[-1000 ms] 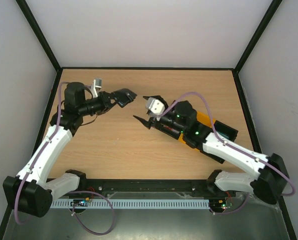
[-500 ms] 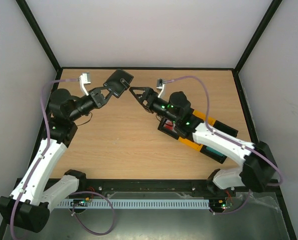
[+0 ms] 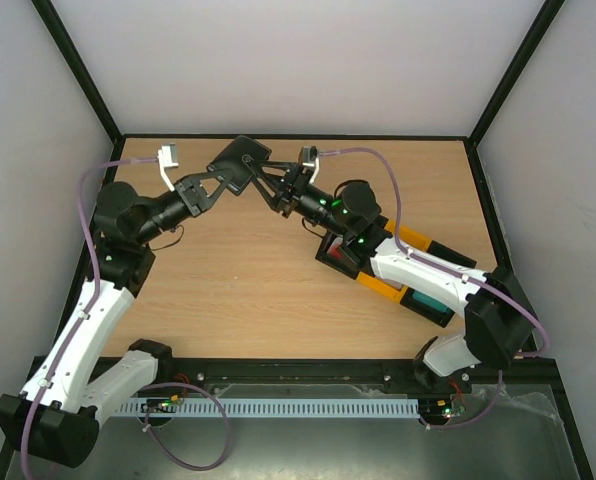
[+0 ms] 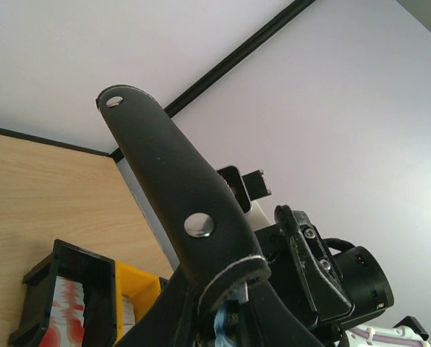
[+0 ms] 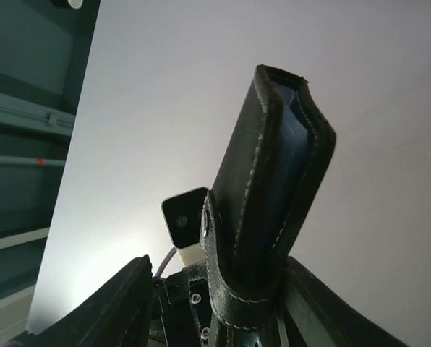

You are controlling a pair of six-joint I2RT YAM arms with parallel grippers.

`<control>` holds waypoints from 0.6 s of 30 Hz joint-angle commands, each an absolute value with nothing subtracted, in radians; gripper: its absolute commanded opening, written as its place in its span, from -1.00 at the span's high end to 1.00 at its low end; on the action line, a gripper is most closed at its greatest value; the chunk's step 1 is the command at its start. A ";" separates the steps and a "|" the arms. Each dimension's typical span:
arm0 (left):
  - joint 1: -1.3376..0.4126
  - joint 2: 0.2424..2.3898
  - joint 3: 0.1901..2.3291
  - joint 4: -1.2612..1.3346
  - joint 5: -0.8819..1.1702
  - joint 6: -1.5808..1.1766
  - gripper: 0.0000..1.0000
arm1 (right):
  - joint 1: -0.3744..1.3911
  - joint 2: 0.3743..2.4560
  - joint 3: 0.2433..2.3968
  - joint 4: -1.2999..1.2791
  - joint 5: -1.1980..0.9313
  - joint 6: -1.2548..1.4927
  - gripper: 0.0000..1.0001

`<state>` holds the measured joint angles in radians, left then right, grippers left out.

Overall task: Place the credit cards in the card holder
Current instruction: Open the card holder at the center of the board.

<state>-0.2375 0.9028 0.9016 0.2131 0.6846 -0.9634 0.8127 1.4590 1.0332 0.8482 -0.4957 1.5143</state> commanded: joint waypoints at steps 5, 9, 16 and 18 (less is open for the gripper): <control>-0.241 0.887 0.870 0.270 0.737 -1.010 0.89 | 0.806 1.479 1.064 0.870 -0.501 1.466 0.74; -0.238 0.884 0.886 0.164 0.755 -0.966 -0.06 | 0.779 1.453 1.031 0.824 -0.521 1.347 0.92; -0.200 0.925 0.917 -0.059 0.890 -0.850 -0.46 | 0.730 1.379 0.961 0.690 -0.834 1.071 0.91; -0.187 0.938 0.898 -0.081 0.941 -0.829 -0.46 | 0.728 1.369 0.950 0.645 -0.931 1.021 0.88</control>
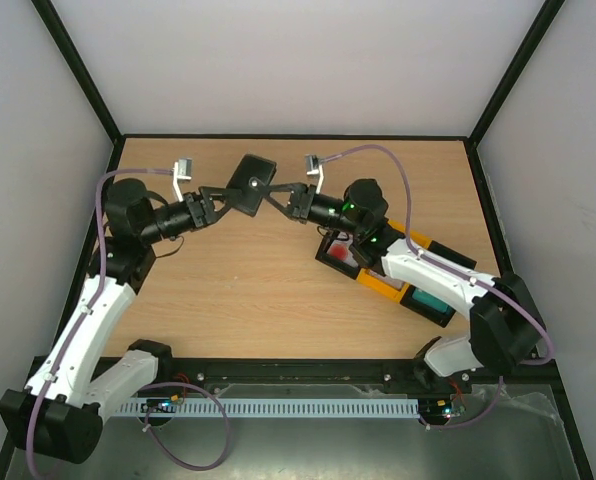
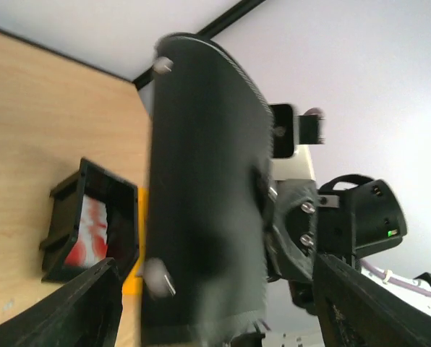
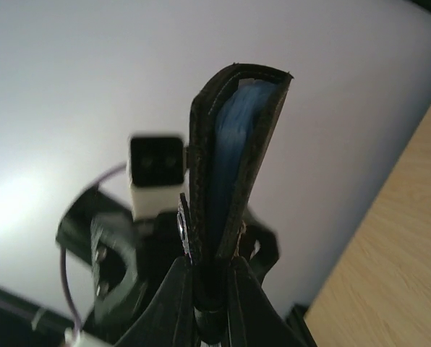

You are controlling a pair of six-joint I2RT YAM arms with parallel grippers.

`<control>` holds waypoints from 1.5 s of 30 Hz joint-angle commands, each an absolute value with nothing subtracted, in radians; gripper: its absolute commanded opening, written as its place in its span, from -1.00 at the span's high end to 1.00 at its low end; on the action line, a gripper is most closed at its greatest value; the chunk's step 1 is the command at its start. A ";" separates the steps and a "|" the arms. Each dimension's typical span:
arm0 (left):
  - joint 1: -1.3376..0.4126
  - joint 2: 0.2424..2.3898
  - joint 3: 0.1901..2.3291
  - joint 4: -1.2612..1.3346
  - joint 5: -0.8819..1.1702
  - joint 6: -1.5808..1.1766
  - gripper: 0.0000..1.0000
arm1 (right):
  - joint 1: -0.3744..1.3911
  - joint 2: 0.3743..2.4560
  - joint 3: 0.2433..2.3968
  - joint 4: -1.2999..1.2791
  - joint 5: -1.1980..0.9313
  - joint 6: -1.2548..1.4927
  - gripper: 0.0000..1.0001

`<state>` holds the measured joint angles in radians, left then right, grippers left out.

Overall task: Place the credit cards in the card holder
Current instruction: Open the card holder at the center of the board.

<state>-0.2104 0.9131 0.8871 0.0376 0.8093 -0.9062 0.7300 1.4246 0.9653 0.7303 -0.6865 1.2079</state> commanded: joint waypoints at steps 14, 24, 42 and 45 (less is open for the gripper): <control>-0.184 0.925 0.769 -0.070 1.042 -0.790 0.94 | 0.727 1.386 0.968 0.281 -0.865 0.815 0.05; -0.187 0.955 0.748 -0.246 0.698 -0.562 0.95 | 0.902 1.470 1.144 -0.172 -0.164 0.682 -0.38; -0.201 0.979 0.743 -0.247 0.669 -0.548 0.95 | 0.996 1.702 1.296 -0.473 0.295 0.684 0.07; -0.202 0.976 0.744 -0.253 0.661 -0.545 0.95 | 0.994 1.695 1.282 -0.523 0.419 0.721 0.16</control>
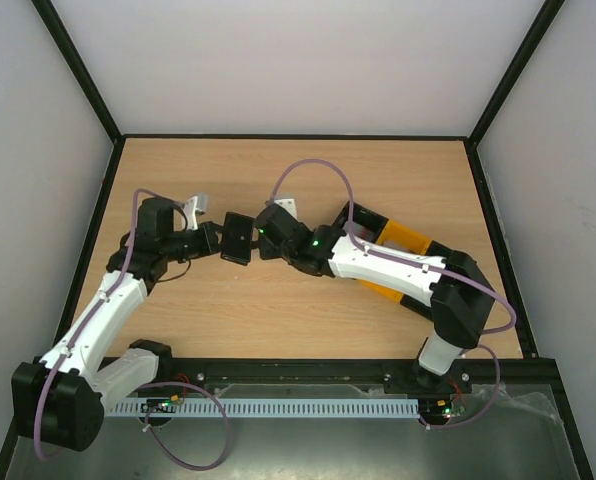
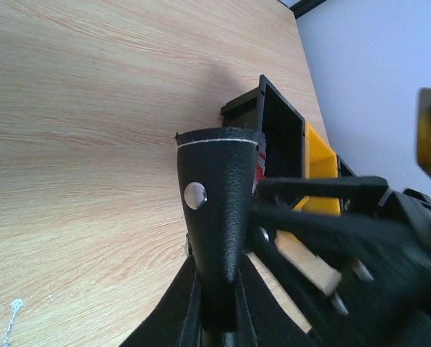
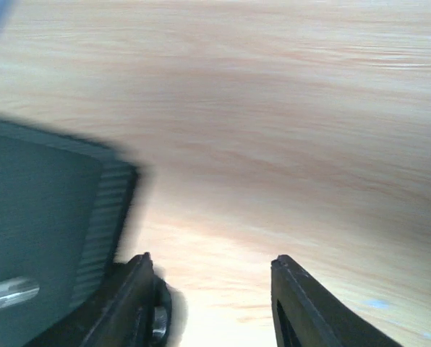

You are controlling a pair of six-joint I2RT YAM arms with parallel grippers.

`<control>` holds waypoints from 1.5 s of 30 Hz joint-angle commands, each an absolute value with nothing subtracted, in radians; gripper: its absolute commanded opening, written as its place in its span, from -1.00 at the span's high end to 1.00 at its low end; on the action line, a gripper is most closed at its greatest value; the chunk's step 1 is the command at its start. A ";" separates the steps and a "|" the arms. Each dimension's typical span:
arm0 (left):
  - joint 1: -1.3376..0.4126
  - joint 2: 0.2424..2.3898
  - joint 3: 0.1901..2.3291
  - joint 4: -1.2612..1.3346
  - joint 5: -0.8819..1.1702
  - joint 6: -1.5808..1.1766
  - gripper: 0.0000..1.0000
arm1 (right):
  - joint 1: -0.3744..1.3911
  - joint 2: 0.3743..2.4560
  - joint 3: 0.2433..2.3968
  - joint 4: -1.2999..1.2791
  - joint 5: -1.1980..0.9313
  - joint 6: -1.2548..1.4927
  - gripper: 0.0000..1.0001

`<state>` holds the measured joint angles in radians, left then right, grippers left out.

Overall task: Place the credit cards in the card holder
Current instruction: Open the card holder at the center of the board.

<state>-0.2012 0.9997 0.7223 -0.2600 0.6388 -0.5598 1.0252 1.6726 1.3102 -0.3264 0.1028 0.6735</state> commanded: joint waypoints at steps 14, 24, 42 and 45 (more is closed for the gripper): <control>-0.202 0.985 0.742 -0.250 0.669 -0.555 0.95 | 0.982 1.473 1.102 -0.093 -0.036 0.834 -0.26; -0.203 0.983 0.738 -0.255 0.679 -0.570 0.95 | 0.980 1.583 1.141 -0.142 -0.066 0.871 0.45; -0.211 1.024 0.556 -0.210 0.558 -0.730 -0.47 | 0.960 1.585 1.140 -0.233 -0.102 0.746 0.96; -0.214 1.060 0.529 -0.221 0.492 -0.749 -0.61 | 0.959 1.612 1.157 -0.264 -0.177 0.721 0.96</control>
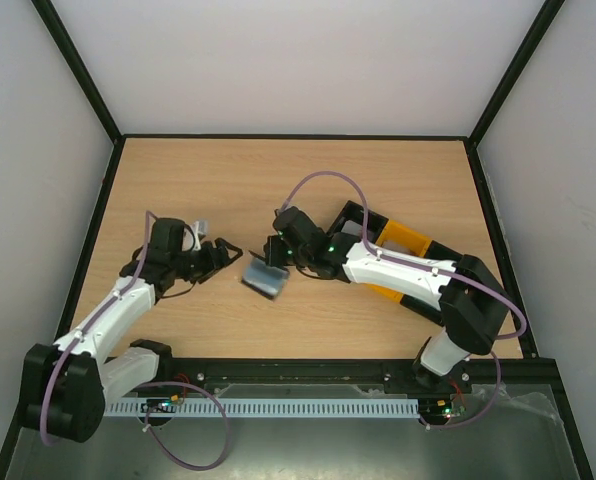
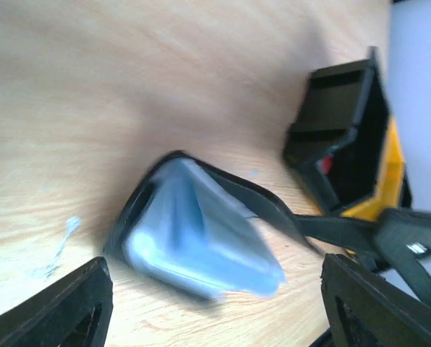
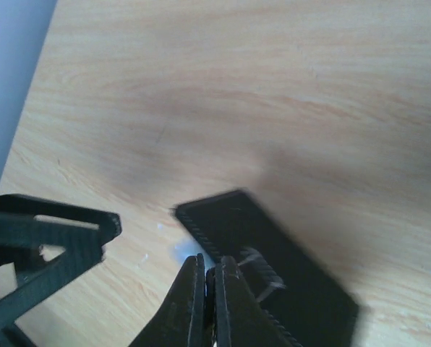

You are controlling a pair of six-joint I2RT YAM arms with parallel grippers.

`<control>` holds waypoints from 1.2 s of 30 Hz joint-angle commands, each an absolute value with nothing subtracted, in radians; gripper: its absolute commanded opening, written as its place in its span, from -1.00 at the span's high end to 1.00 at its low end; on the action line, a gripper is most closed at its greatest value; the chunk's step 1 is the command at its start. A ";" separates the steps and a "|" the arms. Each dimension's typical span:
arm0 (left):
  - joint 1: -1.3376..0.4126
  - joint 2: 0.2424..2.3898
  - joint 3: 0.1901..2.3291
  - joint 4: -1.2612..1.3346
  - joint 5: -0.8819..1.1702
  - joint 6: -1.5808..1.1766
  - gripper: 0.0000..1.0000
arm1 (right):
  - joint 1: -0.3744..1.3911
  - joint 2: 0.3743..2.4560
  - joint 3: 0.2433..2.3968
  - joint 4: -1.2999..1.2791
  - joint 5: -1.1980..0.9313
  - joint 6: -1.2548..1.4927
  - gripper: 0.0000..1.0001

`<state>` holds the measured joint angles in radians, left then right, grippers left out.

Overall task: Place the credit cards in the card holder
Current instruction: Open the card holder at the center of the board.

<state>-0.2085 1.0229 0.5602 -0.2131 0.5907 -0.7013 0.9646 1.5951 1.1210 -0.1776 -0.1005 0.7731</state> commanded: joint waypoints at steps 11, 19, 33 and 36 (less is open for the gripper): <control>-0.225 1.002 0.521 -0.236 0.393 -0.741 -1.00 | 0.960 1.700 1.244 -0.224 -0.374 0.787 0.96; -0.268 0.960 0.483 -0.240 0.309 -0.789 -0.99 | 0.922 1.668 1.053 -0.070 -0.350 1.038 0.96; -0.409 0.996 0.386 -0.047 0.377 -0.899 -0.90 | 0.834 1.690 0.952 -0.277 -0.049 0.891 0.96; -0.423 1.023 0.372 0.007 0.407 -0.916 -0.77 | 0.834 1.677 0.928 -0.302 -0.030 0.862 0.96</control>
<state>-0.4061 0.9947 0.3920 -0.0933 0.3534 -0.8810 0.8314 1.6871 0.9630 -0.2142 -0.1051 0.9195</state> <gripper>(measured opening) 0.919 0.023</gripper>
